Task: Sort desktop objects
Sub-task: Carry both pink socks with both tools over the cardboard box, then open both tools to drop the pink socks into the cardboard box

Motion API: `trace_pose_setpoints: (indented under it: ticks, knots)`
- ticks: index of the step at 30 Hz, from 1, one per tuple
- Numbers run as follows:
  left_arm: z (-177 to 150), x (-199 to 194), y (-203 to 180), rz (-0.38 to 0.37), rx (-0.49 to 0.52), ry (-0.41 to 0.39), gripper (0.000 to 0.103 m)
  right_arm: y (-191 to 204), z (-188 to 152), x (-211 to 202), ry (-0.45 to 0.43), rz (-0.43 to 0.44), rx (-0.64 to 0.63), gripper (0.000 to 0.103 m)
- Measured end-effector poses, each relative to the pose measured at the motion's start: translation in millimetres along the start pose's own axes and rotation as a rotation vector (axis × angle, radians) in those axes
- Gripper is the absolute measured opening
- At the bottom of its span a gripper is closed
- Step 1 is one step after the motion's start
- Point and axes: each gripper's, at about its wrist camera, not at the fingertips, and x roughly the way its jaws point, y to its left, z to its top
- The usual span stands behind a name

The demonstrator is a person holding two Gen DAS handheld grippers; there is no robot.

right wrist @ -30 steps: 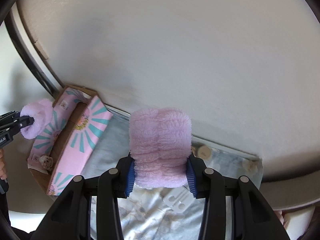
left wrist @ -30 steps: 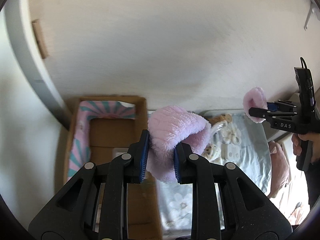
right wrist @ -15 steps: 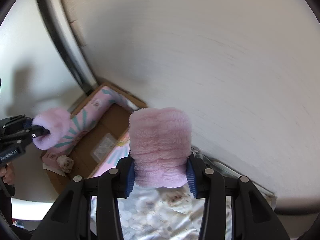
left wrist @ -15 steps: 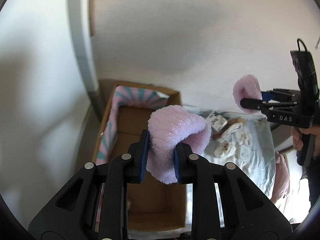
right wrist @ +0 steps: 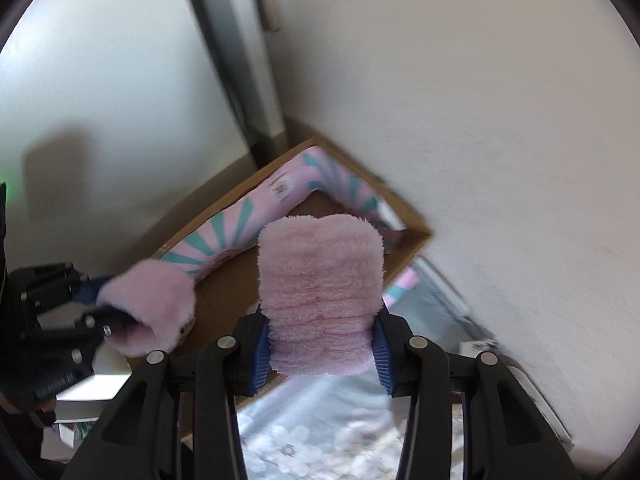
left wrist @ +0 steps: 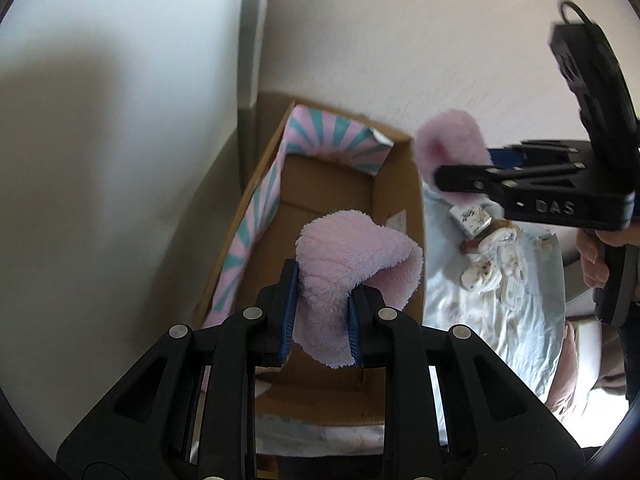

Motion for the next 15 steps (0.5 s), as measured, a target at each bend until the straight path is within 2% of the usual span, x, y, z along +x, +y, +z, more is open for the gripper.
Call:
trace_pose_setpoints:
  ticks: [6,15]
  knots:
    - [-21,15,4,-0.025,-0.054,0.042,0.019,28,6,36,0.077,0.062,-0.027,0.04]
    - [-32,30,1,-0.04,-0.068,0.08,0.019,50,4,65,0.13,0.081,-0.045,0.04]
